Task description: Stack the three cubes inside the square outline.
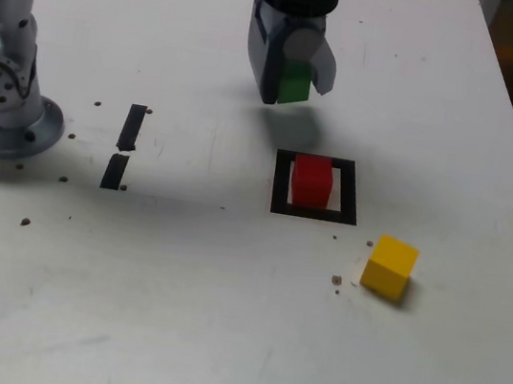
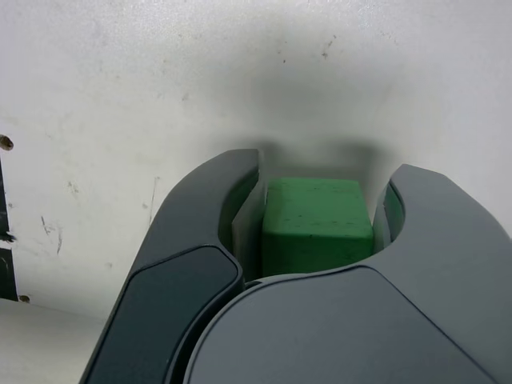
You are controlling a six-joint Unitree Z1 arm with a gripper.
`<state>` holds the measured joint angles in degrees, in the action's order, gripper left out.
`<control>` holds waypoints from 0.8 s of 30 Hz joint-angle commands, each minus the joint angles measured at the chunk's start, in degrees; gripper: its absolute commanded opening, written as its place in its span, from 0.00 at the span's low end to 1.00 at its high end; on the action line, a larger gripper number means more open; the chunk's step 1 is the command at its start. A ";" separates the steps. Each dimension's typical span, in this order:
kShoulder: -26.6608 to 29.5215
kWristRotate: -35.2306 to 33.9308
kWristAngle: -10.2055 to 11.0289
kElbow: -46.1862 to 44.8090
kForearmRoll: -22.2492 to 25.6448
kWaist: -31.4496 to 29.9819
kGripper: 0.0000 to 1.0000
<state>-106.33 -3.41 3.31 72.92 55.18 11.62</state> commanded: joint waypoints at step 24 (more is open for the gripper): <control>2.03 1.03 0.03 -1.37 -0.40 -0.01 0.90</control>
<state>-105.51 -2.44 3.29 71.68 54.70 11.70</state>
